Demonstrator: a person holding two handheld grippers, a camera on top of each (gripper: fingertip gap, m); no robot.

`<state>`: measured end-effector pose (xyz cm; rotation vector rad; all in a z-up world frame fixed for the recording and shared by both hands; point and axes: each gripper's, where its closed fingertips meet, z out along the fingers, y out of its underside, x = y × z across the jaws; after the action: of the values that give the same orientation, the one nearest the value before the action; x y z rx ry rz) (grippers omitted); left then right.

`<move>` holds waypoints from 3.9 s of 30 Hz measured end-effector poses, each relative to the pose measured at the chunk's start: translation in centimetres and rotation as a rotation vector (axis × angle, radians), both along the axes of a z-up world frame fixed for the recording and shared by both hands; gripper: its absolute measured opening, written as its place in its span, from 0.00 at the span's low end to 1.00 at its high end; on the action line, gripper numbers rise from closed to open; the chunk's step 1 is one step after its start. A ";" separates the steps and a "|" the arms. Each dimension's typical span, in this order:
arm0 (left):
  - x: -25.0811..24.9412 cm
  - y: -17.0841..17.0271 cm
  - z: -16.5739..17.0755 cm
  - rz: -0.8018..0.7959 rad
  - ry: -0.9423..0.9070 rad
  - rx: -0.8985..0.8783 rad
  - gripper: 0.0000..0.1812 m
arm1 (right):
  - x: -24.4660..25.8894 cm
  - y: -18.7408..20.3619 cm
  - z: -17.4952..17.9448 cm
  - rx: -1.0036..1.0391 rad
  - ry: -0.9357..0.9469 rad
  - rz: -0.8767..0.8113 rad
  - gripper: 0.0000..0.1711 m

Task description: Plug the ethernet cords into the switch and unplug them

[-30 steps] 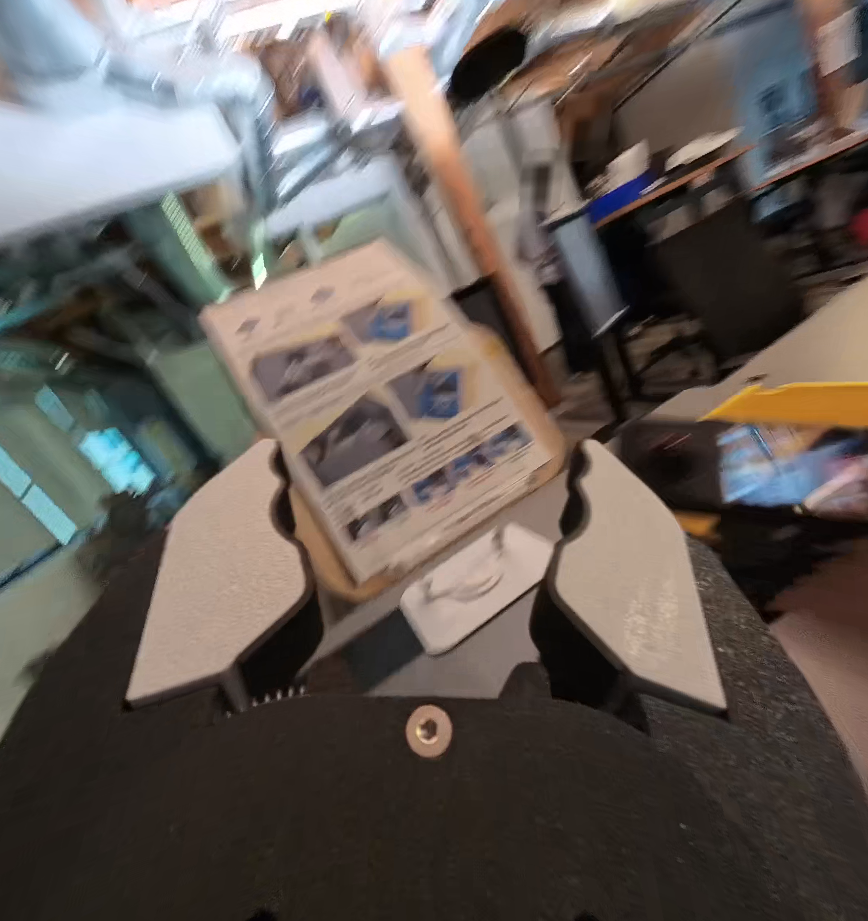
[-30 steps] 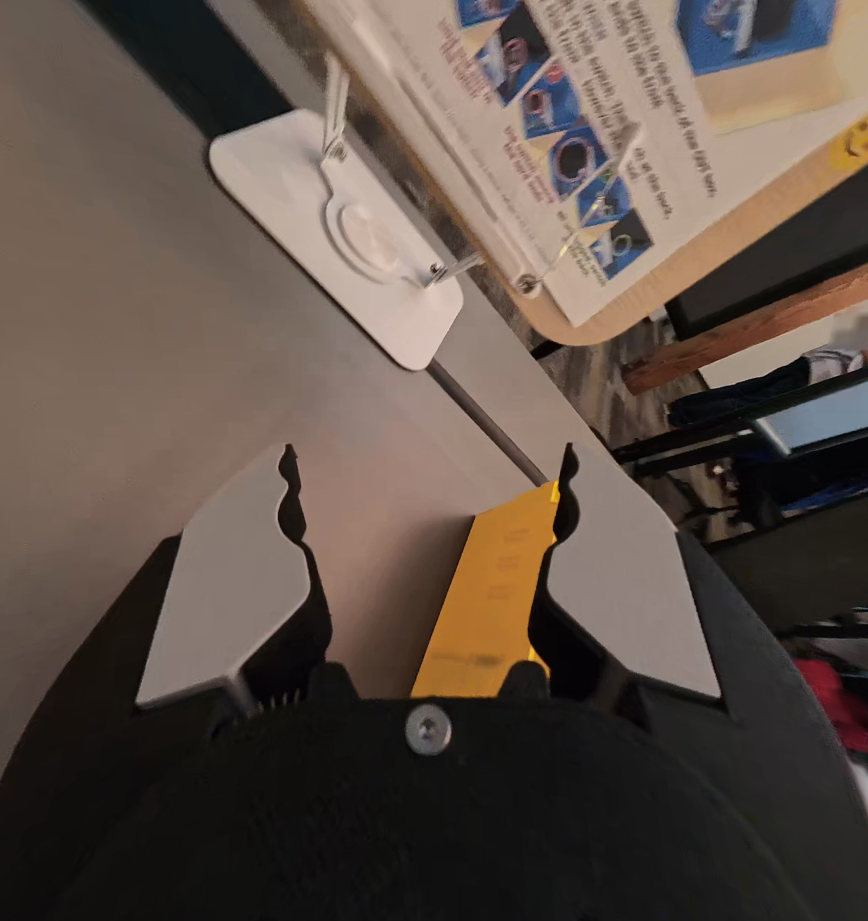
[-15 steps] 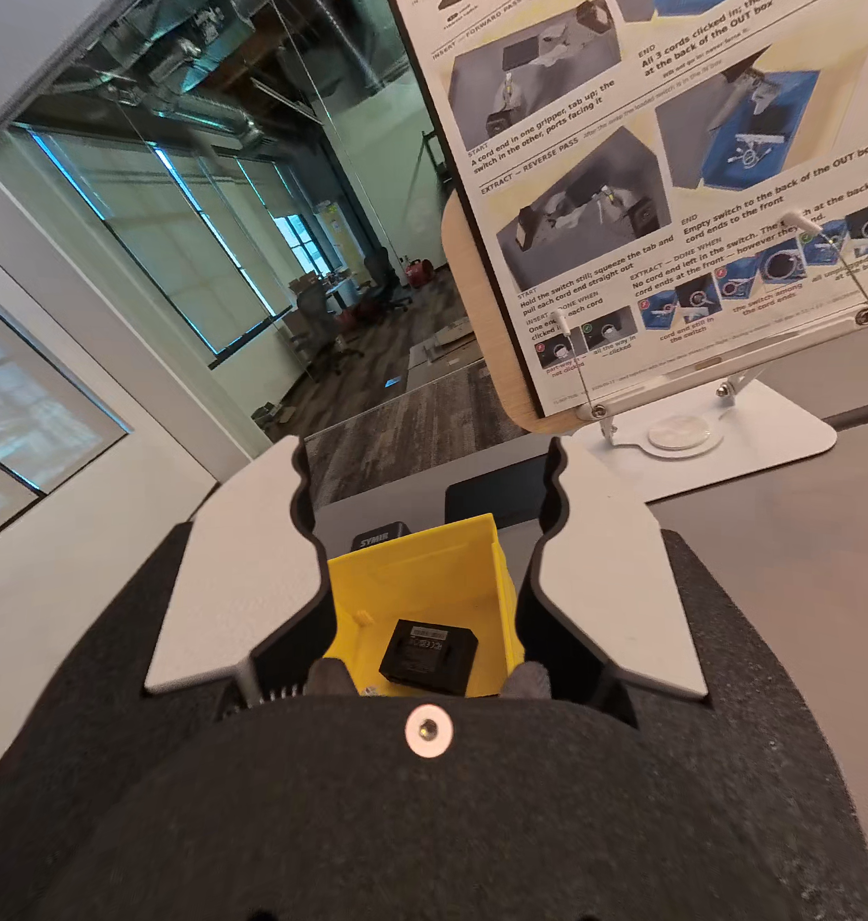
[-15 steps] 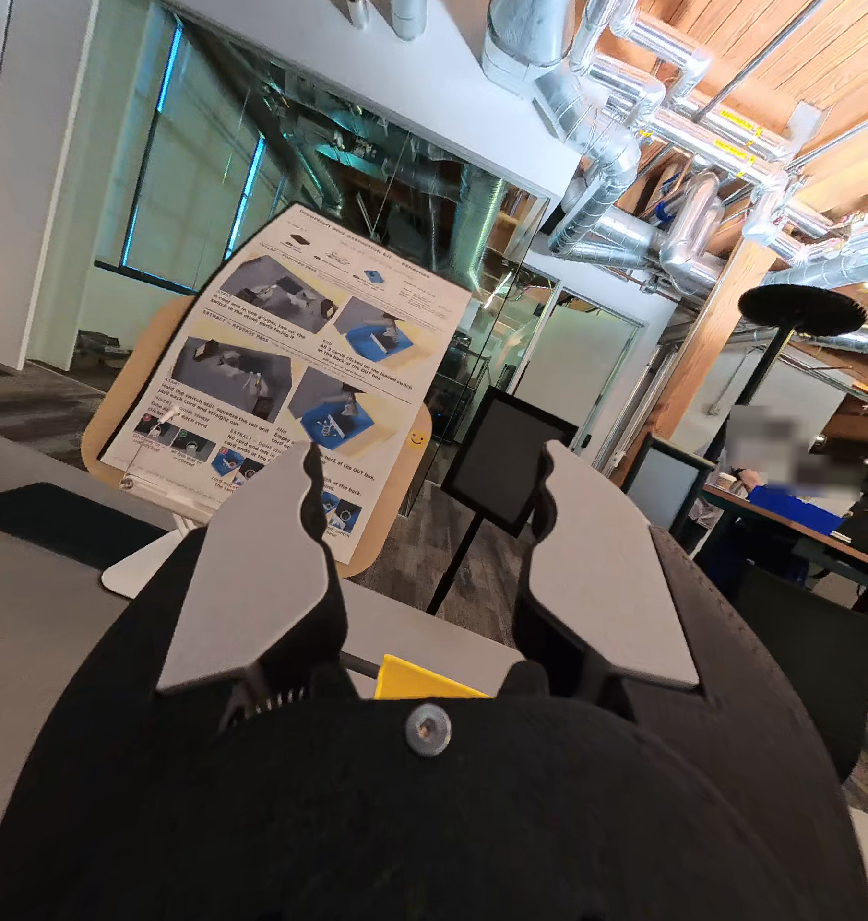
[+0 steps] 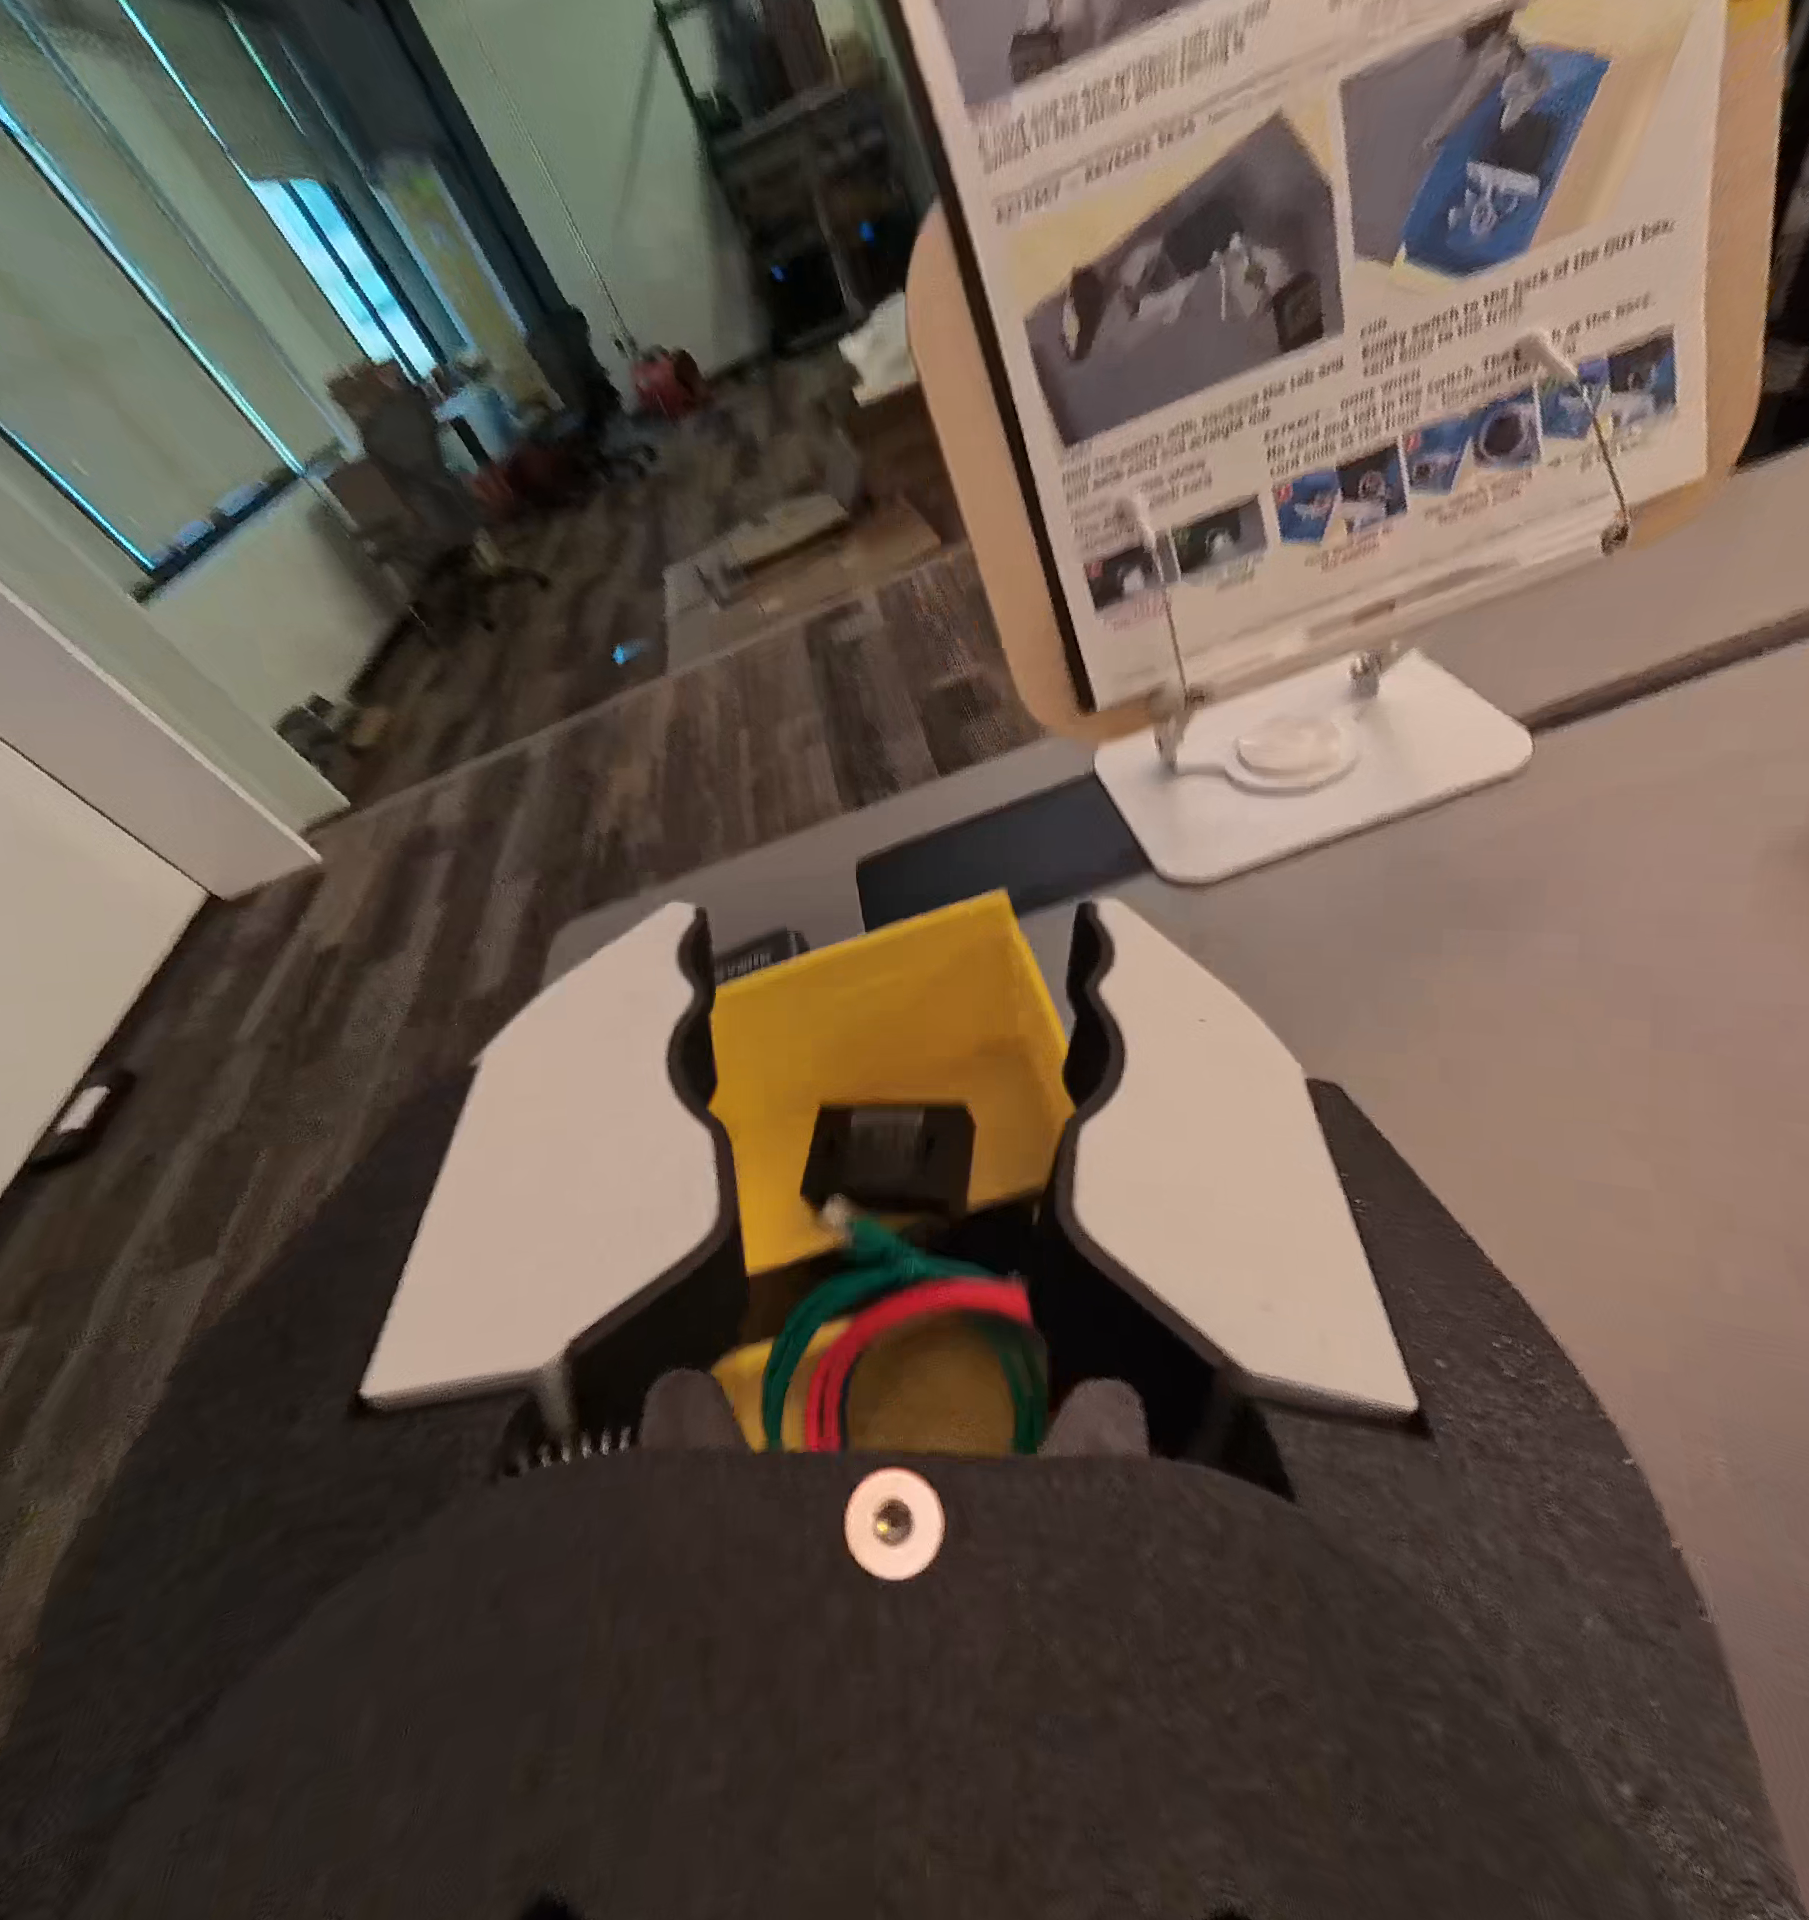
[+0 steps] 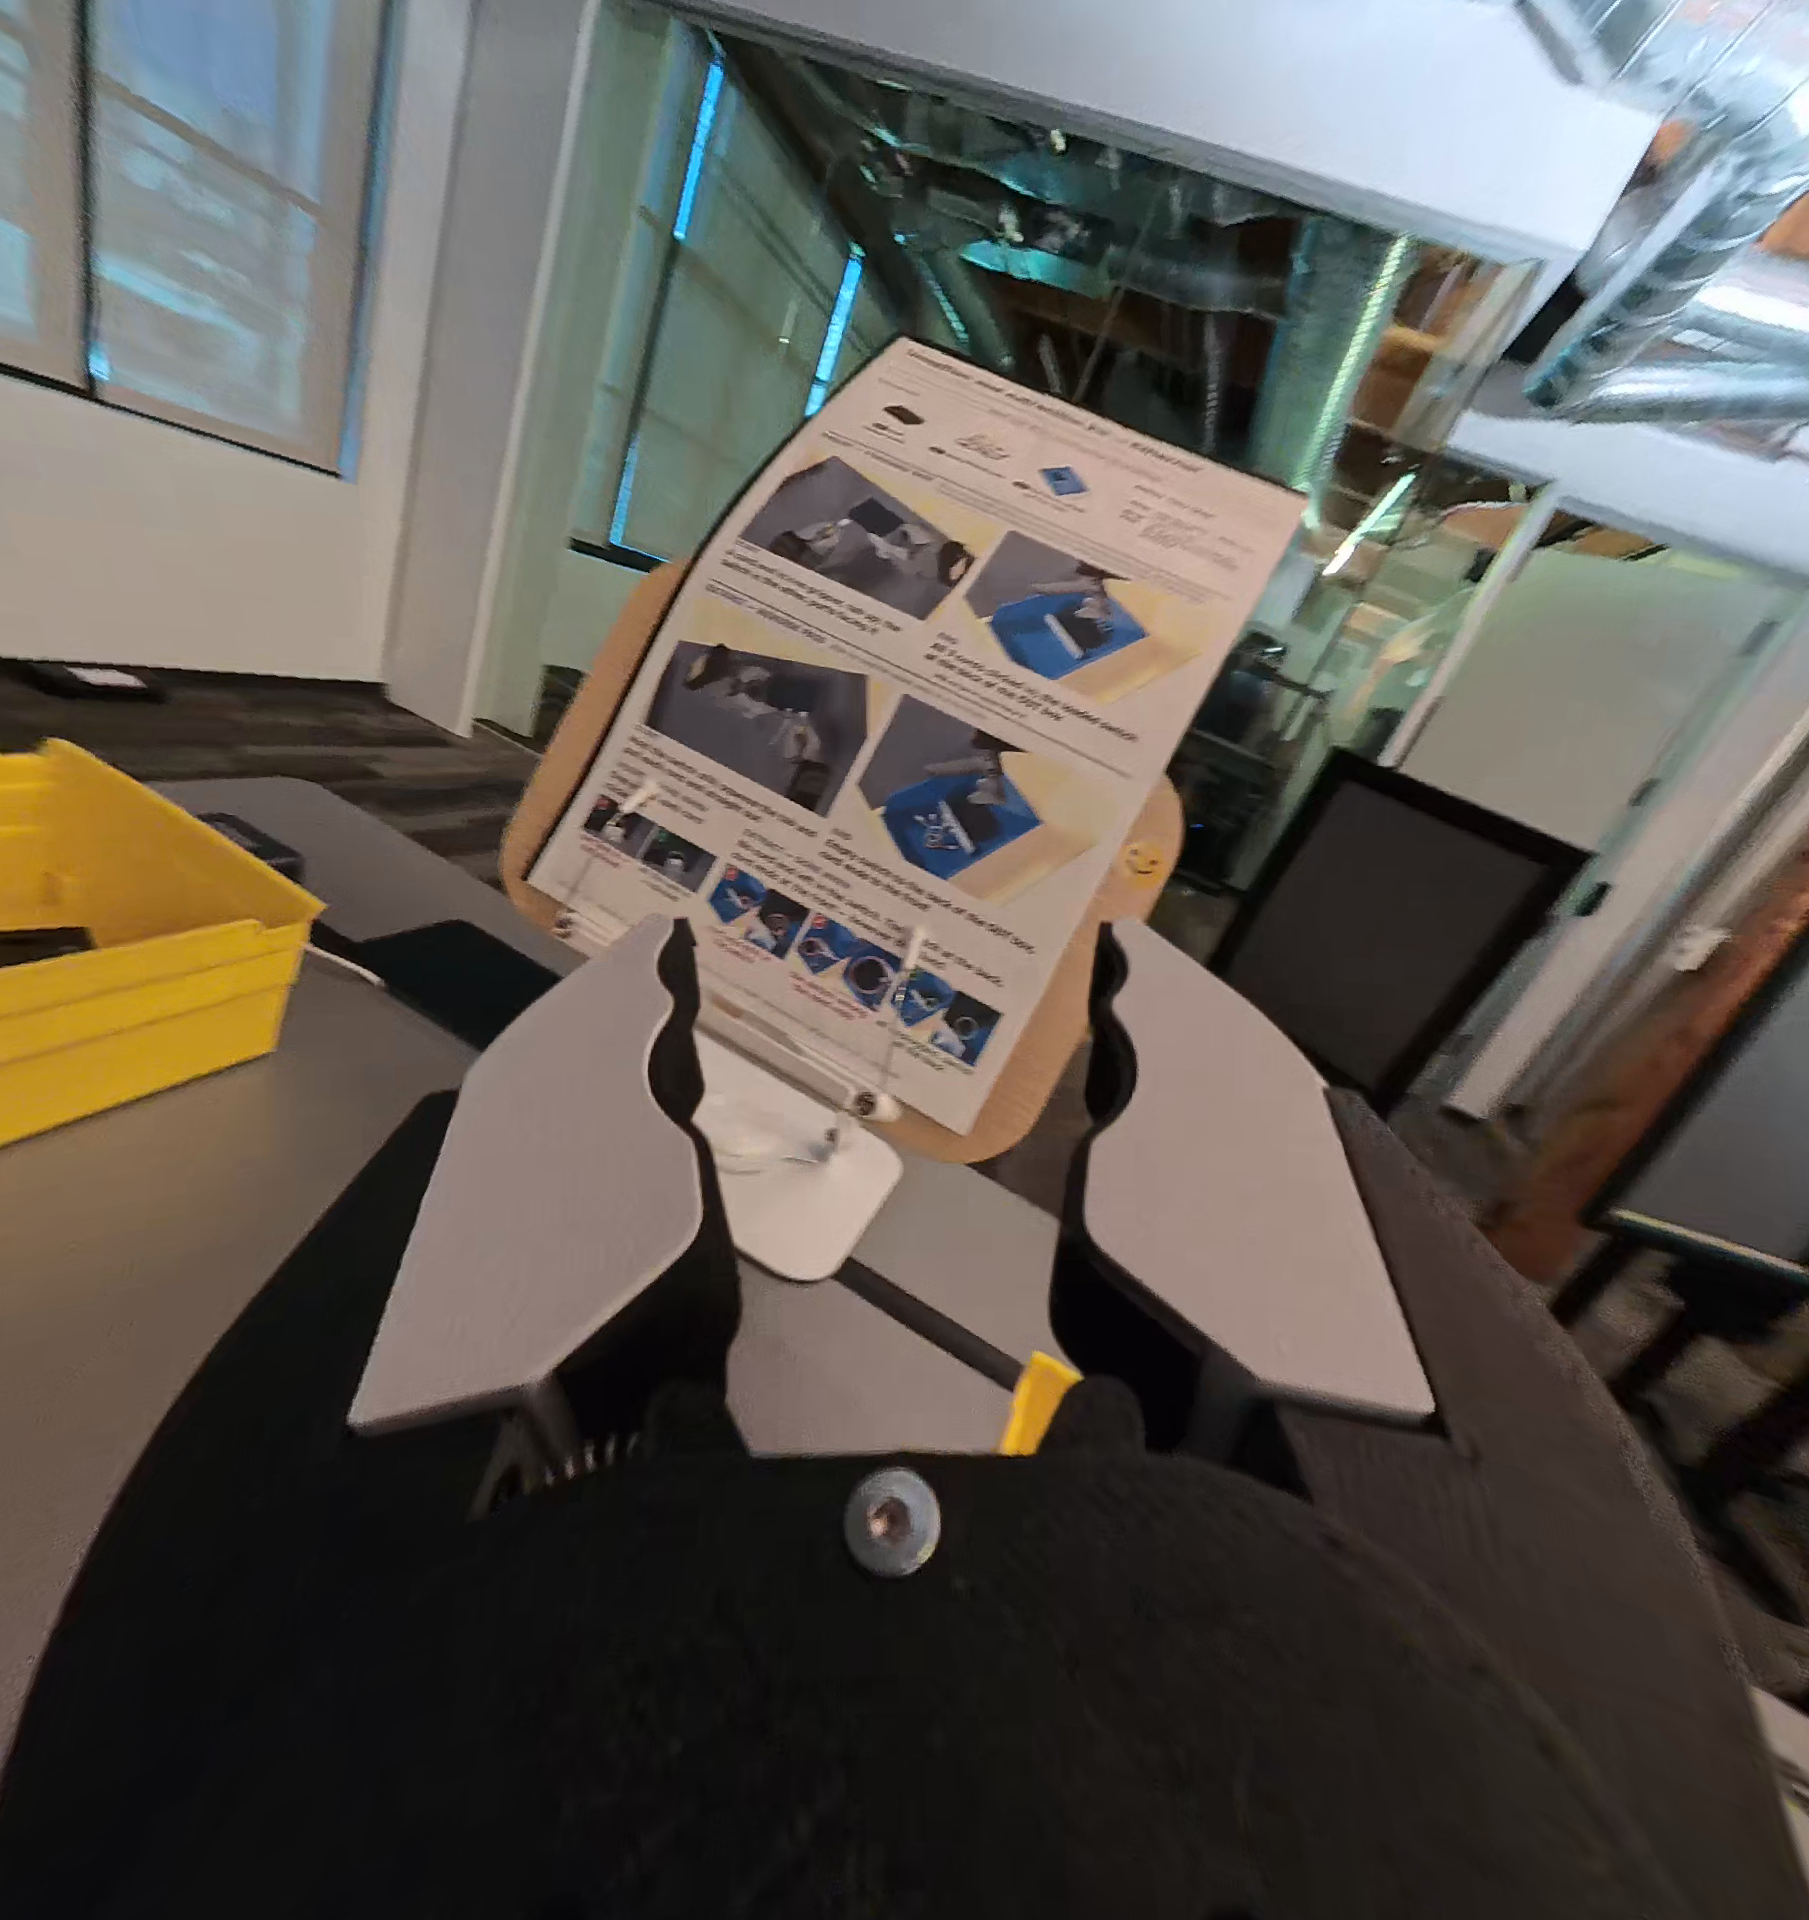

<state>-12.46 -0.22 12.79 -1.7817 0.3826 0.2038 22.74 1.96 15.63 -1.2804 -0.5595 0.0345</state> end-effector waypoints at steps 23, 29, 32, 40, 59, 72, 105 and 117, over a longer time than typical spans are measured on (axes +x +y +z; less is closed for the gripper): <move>-9.6 -1.4 -17.6 -0.066 0.355 -0.813 0.14 | -2.9 0.9 -3.4 -0.092 -0.110 0.133 0.40; -9.8 -0.2 -19.5 -0.113 0.539 -0.813 0.17 | -2.8 1.0 -3.6 -0.096 -0.120 0.129 0.40; -9.6 0.2 -19.9 -0.141 0.583 -0.806 0.13 | -2.7 1.0 -3.5 -0.100 -0.113 0.132 0.40; -9.8 0.7 -20.7 -0.145 0.618 -0.800 0.15 | -2.6 1.0 -3.4 -0.102 -0.118 0.139 0.40; -6.8 -4.1 -2.8 0.119 0.525 -0.219 0.04 | -2.4 0.9 -3.3 -0.094 -0.152 0.124 0.40; 18.5 -3.6 -19.7 -0.671 0.512 -0.680 0.03 | 0.4 1.3 -2.4 -0.094 -0.121 0.060 0.40; -10.7 11.6 -19.0 -0.651 1.100 -0.745 0.25 | 5.7 4.5 -5.0 -0.235 -0.061 0.019 0.41; -10.1 10.8 -25.8 -1.011 1.152 -0.915 0.41 | 2.7 5.9 -9.8 -0.355 -0.222 0.032 0.41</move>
<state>-22.58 10.55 -12.98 -1.8789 2.4208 0.3350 25.43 7.82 5.84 -1.6326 -0.7891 0.0185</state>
